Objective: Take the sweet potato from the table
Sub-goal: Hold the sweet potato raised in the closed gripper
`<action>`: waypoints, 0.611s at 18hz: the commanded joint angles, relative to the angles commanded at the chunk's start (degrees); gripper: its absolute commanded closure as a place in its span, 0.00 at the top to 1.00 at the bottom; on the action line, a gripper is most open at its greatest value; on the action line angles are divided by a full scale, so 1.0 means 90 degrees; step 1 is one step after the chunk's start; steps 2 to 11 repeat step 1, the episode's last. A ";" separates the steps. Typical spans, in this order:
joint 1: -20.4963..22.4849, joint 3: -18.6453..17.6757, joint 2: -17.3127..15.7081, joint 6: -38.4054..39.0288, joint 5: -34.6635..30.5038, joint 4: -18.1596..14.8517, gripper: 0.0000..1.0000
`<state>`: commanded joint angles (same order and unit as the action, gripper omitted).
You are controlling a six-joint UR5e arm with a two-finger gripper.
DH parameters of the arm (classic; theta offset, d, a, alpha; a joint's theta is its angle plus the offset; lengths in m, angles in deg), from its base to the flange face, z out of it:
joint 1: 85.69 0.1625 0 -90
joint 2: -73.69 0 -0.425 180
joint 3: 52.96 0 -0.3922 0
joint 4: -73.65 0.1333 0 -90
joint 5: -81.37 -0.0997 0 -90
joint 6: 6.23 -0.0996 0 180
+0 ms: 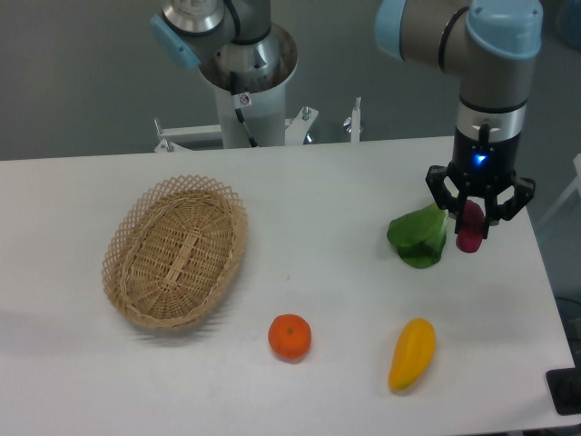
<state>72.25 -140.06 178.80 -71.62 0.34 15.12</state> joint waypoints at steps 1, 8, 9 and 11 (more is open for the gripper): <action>0.0000 0.0000 0.0000 0.0000 0.0010 0.0000 0.13; 0.0000 0.0000 0.0000 0.0000 0.0010 0.0000 0.13; 0.0000 0.0000 0.0000 0.0000 0.0010 0.0000 0.13; 0.0000 0.0000 0.0000 0.0000 0.0010 0.0000 0.13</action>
